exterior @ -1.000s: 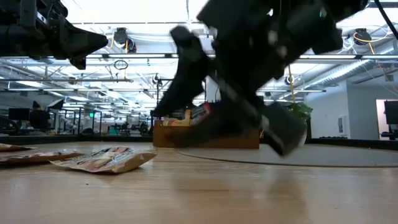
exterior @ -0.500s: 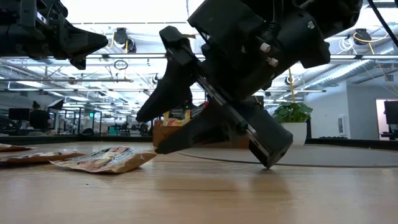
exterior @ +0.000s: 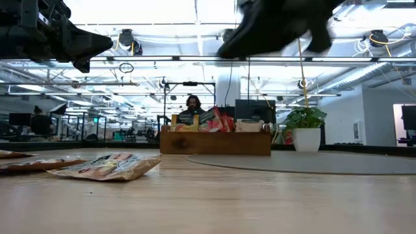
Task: Pick & Place Tea
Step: Put the brown tea bag into the right section of the wooden organizer
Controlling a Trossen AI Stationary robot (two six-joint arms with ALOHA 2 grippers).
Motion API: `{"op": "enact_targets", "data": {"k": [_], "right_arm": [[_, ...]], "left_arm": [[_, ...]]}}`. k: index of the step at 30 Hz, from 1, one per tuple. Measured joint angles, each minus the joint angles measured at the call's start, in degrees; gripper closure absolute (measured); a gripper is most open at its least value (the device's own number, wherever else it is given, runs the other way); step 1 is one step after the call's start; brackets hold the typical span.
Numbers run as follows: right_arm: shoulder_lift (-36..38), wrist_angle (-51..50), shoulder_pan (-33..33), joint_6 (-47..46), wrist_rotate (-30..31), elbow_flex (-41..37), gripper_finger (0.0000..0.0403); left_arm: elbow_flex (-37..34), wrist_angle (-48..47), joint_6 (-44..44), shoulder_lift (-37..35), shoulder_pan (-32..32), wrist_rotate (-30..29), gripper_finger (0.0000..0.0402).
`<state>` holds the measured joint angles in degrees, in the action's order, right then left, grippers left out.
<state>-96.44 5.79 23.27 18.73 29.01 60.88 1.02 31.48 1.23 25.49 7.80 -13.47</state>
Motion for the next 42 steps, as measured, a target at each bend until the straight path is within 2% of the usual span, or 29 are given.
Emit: {"op": "enact_targets", "data": {"k": [2,6,12,18,21,23,24,26,28,29,34,38,42], "right_arm": [[7.29,1.04,0.0,-2.58,-0.48,-4.57,0.0398],[21.48,5.06,-0.03,-8.27,-0.48,-16.19,0.0387],[40.27,20.43,-0.02,-16.14,-0.54,-35.61,0.0396],[50.11,36.55,-0.04,-15.83,-0.52,-50.45,0.04],[51.67,42.57,-0.04,-13.62,-0.52,-54.53,0.0399],[51.96,45.03,-0.04,-12.36,-0.48,-55.8,0.0399],[52.01,45.6,-0.04,-11.79,-0.35,-56.32,0.0399],[51.97,45.78,-0.04,-10.82,-0.16,-56.59,0.0399],[52.01,45.8,-0.04,-10.14,0.54,-56.61,0.0399],[51.96,45.8,-0.04,-10.03,0.98,-56.61,0.0399],[51.65,45.37,-0.07,-8.94,1.14,-56.63,0.0399],[51.62,44.7,-0.07,-7.48,1.14,-56.65,0.0399],[51.62,44.47,-0.07,-7.09,1.05,-56.65,0.0399]], "left_arm": [[0.0,0.0,0.0,0.01,0.01,0.0,0.0371],[0.0,0.12,0.02,0.01,0.01,0.0,0.0371],[0.0,3.57,-0.4,-0.01,-0.01,1.24,0.0371],[0.0,1.99,-4.89,-0.01,0.01,1.94,0.0371],[0.13,0.05,-8.05,0.12,0.0,5.82,0.0371],[3.12,-7.23,-11.31,0.38,0.29,9.1,0.0371],[6.16,-14.83,-12.28,0.61,0.8,9.57,0.0371],[13.86,-33.98,-15.86,3.59,2.55,4.83,0.0371],[21.27,-50.58,-21.74,10.0,4.69,-2.98,0.037],[24.63,-57.24,-24.71,13.53,5.83,-5.08,0.037],[38.16,-80.16,-37.29,32.34,9.69,-3.72,0.0328],[42.38,-91.75,-43.41,44.68,11.58,2.97,0.0264],[42.47,-92.47,-44.35,53.13,14.71,12.46,0.0216]]}}
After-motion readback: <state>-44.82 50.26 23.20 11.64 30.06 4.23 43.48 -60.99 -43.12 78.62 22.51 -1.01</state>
